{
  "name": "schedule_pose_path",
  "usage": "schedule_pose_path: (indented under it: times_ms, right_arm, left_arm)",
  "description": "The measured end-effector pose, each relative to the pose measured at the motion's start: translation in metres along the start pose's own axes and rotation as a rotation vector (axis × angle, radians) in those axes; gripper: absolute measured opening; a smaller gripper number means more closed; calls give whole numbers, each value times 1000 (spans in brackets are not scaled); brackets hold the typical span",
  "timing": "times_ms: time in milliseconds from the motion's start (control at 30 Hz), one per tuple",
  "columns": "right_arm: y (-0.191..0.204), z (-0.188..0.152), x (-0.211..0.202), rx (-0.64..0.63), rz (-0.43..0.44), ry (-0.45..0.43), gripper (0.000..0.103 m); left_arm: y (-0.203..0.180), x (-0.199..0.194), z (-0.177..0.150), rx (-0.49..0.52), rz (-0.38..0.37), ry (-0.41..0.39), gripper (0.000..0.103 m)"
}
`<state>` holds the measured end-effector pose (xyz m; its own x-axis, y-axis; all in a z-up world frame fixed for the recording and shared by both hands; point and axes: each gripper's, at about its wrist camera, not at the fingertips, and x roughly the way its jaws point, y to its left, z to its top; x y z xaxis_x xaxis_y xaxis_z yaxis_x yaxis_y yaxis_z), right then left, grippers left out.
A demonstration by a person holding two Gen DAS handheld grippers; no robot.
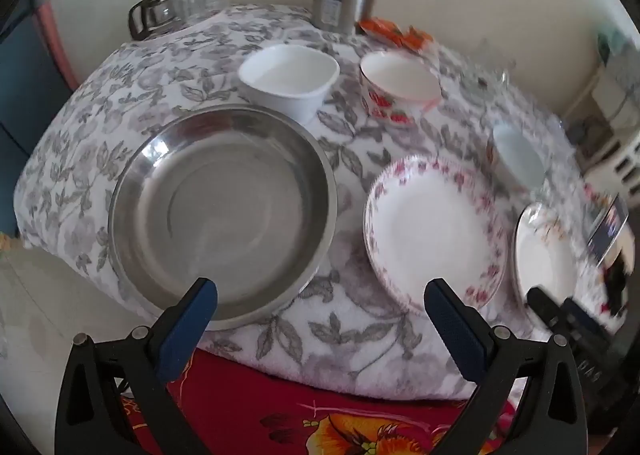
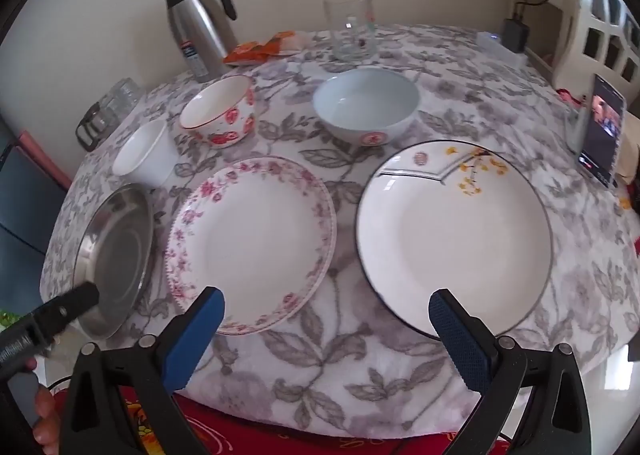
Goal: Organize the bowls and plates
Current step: 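Move the right gripper to the steel basin rim and close on it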
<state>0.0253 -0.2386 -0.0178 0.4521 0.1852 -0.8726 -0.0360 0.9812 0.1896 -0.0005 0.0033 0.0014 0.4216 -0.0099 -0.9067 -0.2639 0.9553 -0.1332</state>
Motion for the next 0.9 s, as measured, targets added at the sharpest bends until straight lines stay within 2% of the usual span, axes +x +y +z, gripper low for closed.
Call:
schedule_pose_path:
  times_ms: [200, 333, 367, 500, 533, 633, 667, 900]
  right_arm:
    - [17, 6, -7, 10, 76, -58, 103]
    - [33, 10, -7, -1, 133, -90, 103]
    - [37, 11, -7, -1, 141, -93, 103]
    - [54, 16, -4, -5, 165, -134, 103]
    - [60, 17, -3, -18, 169, -138, 103]
    - [80, 20, 3, -69, 193, -124, 103]
    - [86, 20, 6, -85, 201, -117, 103]
    - [135, 17, 29, -201, 248, -63, 103]
  left_arm:
    - [44, -12, 14, -162, -46, -54, 103]
    - [81, -21, 21, -250, -25, -107, 103]
    - [91, -29, 25, -235, -6, -212, 103]
    - [128, -37, 29, -272, 3, -283, 103]
    - [132, -29, 30, -294, -9, -247, 103]
    - [154, -26, 32, -297, -4, -277, 103]
    - [157, -22, 31, -305, -11, -265, 103]
    - [184, -9, 27, -355, -103, -309, 103]
